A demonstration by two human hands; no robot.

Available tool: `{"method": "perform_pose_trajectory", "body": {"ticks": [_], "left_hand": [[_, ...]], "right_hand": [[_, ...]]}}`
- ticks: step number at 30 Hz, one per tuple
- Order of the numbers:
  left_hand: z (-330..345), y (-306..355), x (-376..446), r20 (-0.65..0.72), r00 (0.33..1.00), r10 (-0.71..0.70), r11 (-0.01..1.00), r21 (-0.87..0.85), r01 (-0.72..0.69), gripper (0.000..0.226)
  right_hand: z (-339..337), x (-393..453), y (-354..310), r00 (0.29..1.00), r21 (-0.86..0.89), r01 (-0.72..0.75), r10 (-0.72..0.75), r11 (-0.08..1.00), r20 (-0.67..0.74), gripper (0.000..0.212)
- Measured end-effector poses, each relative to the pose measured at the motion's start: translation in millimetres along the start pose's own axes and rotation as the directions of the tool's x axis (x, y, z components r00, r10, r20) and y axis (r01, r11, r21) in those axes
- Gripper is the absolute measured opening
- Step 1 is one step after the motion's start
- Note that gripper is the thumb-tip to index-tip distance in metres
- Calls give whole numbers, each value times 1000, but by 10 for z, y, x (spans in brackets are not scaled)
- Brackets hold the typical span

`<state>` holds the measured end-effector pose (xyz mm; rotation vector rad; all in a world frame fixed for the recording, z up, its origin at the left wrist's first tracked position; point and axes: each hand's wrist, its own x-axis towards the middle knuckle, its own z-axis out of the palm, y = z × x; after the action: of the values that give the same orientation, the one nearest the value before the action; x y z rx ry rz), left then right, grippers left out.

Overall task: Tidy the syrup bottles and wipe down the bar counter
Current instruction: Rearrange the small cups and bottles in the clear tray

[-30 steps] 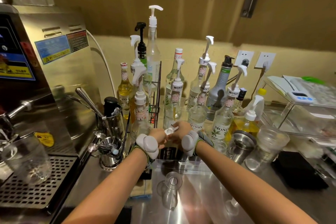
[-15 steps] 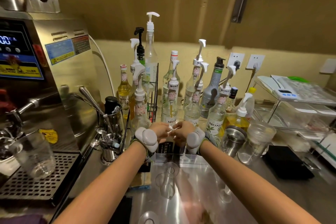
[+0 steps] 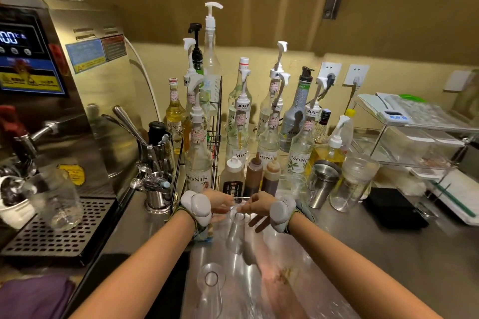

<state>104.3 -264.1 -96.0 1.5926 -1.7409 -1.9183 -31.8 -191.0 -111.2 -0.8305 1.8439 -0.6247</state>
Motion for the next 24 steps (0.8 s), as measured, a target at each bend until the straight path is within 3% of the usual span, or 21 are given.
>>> {"method": "perform_pose_trajectory", "body": {"ticks": [2,6,9,16,20,24], "left_hand": [[14,-26,-73,65,996,-66,997,-35,69,15],[30,-147,-162,112,984,-141,977,-142,156,30],[27,-215,-175,149,979,-141,971,-174,166,29],[48,-178,-77,46,994,-98,967,-234,106,25],[9,-174,49,43,991,-124,952,-278,131,9],[-54,-237,177,32,988,-152,938,-310,155,22]], "right_hand": [[55,-21,63,999,26,-36,35,999,25,30],[144,-6,103,997,87,-71,68,994,41,51],[175,35,107,997,154,-75,71,985,35,54],[267,233,131,999,230,-4,17,973,-51,41],[324,336,146,998,305,15,5,952,-66,55],[344,443,128,998,328,21,-1,944,-63,57]]}}
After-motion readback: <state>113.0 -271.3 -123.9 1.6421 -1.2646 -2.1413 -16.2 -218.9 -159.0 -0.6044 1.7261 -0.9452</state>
